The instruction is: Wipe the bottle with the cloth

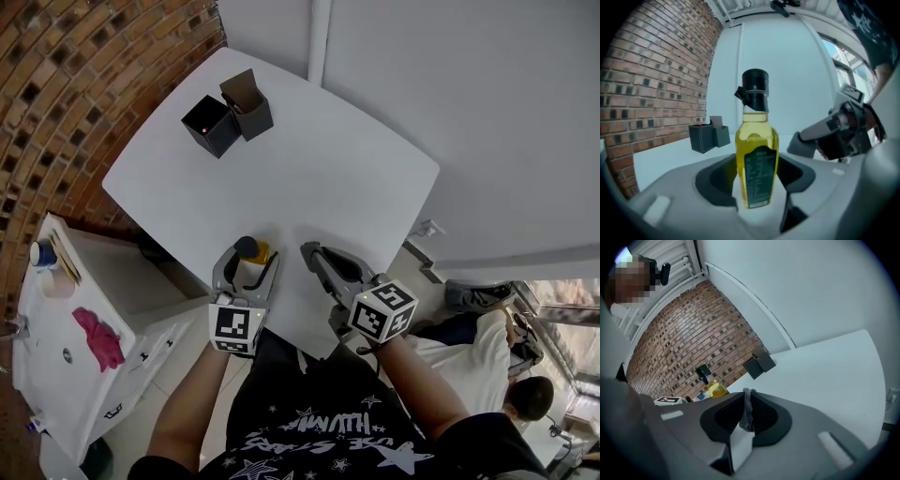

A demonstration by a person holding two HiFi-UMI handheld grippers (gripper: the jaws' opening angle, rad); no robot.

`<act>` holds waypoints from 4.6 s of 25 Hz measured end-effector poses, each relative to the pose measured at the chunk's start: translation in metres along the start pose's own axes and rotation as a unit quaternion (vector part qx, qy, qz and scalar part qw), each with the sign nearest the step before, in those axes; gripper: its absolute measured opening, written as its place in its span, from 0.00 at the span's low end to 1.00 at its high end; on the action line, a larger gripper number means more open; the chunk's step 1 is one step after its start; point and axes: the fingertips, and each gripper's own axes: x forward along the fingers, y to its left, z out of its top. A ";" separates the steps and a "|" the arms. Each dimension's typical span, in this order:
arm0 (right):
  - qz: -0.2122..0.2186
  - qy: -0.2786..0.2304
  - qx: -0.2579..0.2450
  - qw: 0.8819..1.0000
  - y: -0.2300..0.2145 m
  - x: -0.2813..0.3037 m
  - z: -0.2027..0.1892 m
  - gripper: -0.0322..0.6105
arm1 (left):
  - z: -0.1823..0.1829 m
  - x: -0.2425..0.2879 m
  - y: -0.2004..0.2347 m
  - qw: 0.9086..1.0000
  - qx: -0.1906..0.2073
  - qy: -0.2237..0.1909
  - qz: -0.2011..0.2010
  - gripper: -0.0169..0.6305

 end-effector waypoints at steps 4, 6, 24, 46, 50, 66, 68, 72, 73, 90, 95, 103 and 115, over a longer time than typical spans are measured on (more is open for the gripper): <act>-0.010 -0.002 0.000 1.000 0.002 0.009 0.001 0.11 | 0.001 -0.002 -0.005 0.997 0.017 -0.007 -0.069 0.42; -0.018 -0.005 0.004 1.000 0.001 0.014 0.002 0.11 | 0.002 -0.003 -0.008 0.994 0.026 -0.007 -0.106 0.42; -0.049 -0.050 0.037 0.997 0.021 0.032 0.027 0.11 | 0.008 -0.011 -0.031 0.938 0.102 0.002 -0.331 0.42; 0.060 -0.006 0.019 0.998 0.049 0.043 0.034 0.11 | 0.025 -0.055 0.039 0.997 -0.067 -0.007 -0.046 0.54; 0.063 0.009 0.022 0.998 0.042 0.051 0.023 0.11 | 0.027 -0.055 0.038 0.997 -0.065 -0.007 -0.040 0.54; 0.022 0.082 0.016 0.996 0.001 0.082 -0.040 0.11 | 0.025 -0.062 0.046 0.997 -0.075 0.005 -0.006 0.54; 0.019 0.087 0.010 0.996 -0.001 0.083 -0.044 0.11 | 0.026 -0.064 0.043 0.998 -0.068 0.007 -0.006 0.54; 0.014 0.092 -0.012 0.996 -0.003 0.084 -0.047 0.11 | 0.026 -0.067 0.037 0.998 -0.063 0.011 -0.008 0.54; 0.012 0.093 -0.022 0.995 -0.003 0.084 -0.048 0.11 | 0.025 -0.067 0.036 0.998 -0.063 0.012 -0.007 0.54; -0.041 -0.065 -0.160 0.984 0.029 0.009 0.066 0.11 | 0.116 -0.085 0.054 0.990 -0.036 -0.098 0.092 0.38; -0.047 -0.129 -0.269 0.953 0.068 -0.021 0.109 0.11 | 0.145 -0.094 0.050 0.984 -0.034 -0.137 0.107 0.19; -0.048 -0.194 -0.301 0.932 0.104 -0.048 0.119 0.11 | 0.148 -0.093 0.038 0.979 -0.078 -0.137 0.127 0.03; -0.045 -0.163 -0.298 0.940 0.101 -0.040 0.093 0.11 | 0.132 -0.093 0.029 0.985 -0.076 -0.102 0.121 0.03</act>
